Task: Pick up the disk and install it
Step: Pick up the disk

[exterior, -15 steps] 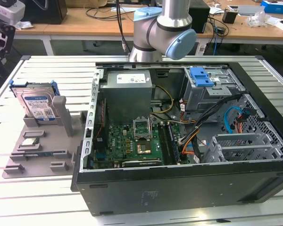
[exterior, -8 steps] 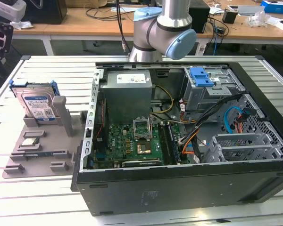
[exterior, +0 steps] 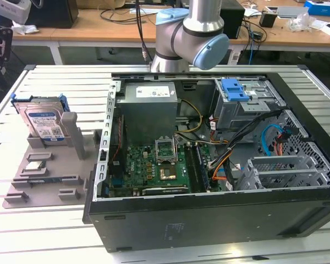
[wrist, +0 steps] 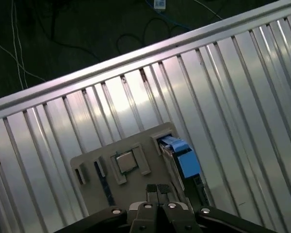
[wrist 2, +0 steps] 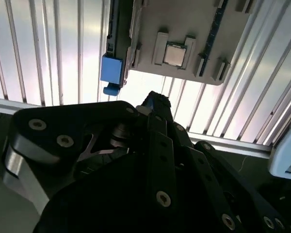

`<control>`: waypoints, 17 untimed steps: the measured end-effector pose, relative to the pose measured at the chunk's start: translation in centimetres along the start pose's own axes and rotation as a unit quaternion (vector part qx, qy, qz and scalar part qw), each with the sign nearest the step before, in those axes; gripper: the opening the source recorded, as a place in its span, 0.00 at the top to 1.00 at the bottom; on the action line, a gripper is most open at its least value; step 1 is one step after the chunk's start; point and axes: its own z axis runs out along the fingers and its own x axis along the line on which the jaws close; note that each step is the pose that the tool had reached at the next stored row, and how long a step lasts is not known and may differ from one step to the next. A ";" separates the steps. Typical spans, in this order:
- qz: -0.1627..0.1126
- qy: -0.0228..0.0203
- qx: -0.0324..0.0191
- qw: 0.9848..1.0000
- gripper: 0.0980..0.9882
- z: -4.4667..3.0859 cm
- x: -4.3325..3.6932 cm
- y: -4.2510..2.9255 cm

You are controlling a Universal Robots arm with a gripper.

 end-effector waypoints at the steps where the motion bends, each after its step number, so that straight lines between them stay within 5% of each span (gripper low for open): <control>1: -0.013 0.001 0.000 1.000 0.99 0.00 0.00 0.00; 5: -0.058 0.003 -0.001 0.998 0.99 0.00 0.00 0.00; 8: -0.094 0.004 -0.002 0.996 0.99 0.00 0.00 0.00; 14: -0.097 0.004 -0.002 0.995 0.98 0.00 0.00 0.00; 17: -0.097 0.004 -0.002 0.995 0.78 0.00 0.00 0.00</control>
